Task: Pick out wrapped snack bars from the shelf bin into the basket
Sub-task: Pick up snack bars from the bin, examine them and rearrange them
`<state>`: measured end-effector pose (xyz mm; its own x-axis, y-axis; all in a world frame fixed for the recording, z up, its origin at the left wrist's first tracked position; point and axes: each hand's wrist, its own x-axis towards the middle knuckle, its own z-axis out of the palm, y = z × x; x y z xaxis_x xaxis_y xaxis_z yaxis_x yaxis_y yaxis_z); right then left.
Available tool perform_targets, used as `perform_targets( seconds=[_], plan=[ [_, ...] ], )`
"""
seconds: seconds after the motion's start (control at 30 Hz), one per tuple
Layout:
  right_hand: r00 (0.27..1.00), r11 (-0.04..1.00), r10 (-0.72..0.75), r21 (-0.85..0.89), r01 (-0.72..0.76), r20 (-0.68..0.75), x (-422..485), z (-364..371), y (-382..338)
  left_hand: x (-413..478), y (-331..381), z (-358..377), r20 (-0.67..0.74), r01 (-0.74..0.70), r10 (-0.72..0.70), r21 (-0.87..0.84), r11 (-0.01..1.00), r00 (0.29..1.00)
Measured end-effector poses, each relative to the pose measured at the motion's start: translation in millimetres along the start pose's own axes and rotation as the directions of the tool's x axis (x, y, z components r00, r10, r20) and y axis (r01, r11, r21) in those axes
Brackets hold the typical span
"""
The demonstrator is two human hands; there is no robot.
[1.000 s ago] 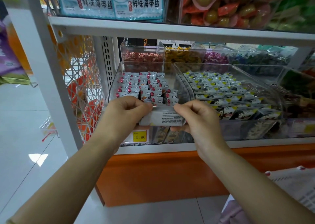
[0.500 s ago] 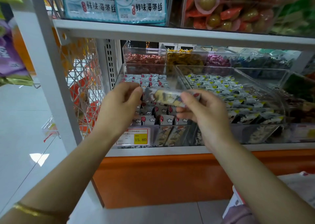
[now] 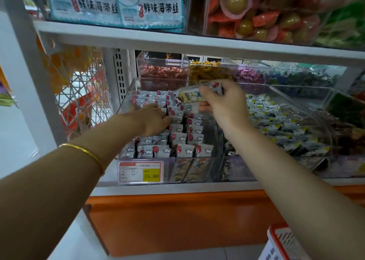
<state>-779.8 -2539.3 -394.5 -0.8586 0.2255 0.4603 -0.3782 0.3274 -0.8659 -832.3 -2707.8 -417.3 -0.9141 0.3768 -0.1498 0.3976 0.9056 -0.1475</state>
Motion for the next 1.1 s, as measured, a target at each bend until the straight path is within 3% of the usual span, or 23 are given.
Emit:
perform_targets(
  seconds=[0.13, 0.27, 0.43, 0.57, 0.67, 0.8, 0.9, 0.97, 1.03, 1.1],
  plan=[
    [0.996, 0.990, -0.058, -0.127, 0.065, 0.062, 20.1, 21.2, 5.0, -17.2, -4.1, 7.3, -0.143, -0.028, -0.001, -0.196, 0.980, 0.990],
    [0.974, 0.919, -0.110, -0.353, 0.175, 0.198, 40.5, 43.1, 8.1, -28.8, -0.6, 12.6, -0.168, -0.045, 0.015, -0.174, 0.984, 0.986],
    [0.881, 0.764, -0.105, -0.529, 0.368, 0.462, 54.9, 64.5, 11.0, -40.6, 5.7, 15.2, -0.179, -0.048, 0.011, -0.203, 0.978, 0.984],
    [0.816, 0.707, -0.039, -0.561, 0.431, 0.577, 56.8, 80.2, 18.2, -57.7, 7.6, 16.6, -0.279, -0.005, -0.015, -0.071, 0.997, 0.960],
    [0.745, 0.577, 0.073, -0.638, 0.510, 0.663, 58.1, 82.2, 25.2, -66.4, 1.3, 16.2, -0.360, 0.099, -0.082, 0.030, 0.995, 0.929],
    [0.738, 0.510, 0.126, -0.681, 0.525, 0.663, 63.0, 81.3, 23.4, -66.5, -2.1, 20.2, -0.333, 0.143, -0.116, 0.056, 0.988, 0.936],
    [0.792, 0.641, 0.038, -0.623, 0.448, 0.609, 68.3, 84.1, 20.5, -65.8, -2.0, 22.4, -0.355, 0.137, -0.111, 0.049, 0.989, 0.928],
    [0.854, 0.669, -0.040, -0.621, 0.408, 0.518, 74.5, 88.1, 22.4, -65.3, -2.6, 22.8, -0.369, 0.137, -0.112, 0.042, 0.990, 0.923],
    [0.877, 0.600, -0.076, -0.680, 0.421, 0.475, 79.6, 94.6, 26.1, -65.4, -2.9, 23.0, -0.371, 0.135, -0.111, 0.040, 0.990, 0.922],
    [0.870, 0.457, -0.074, -0.758, 0.465, 0.488, 81.1, 102.3, 30.4, -66.1, -2.7, 23.5, -0.380, 0.130, -0.105, 0.040, 0.991, 0.919]
  ],
)
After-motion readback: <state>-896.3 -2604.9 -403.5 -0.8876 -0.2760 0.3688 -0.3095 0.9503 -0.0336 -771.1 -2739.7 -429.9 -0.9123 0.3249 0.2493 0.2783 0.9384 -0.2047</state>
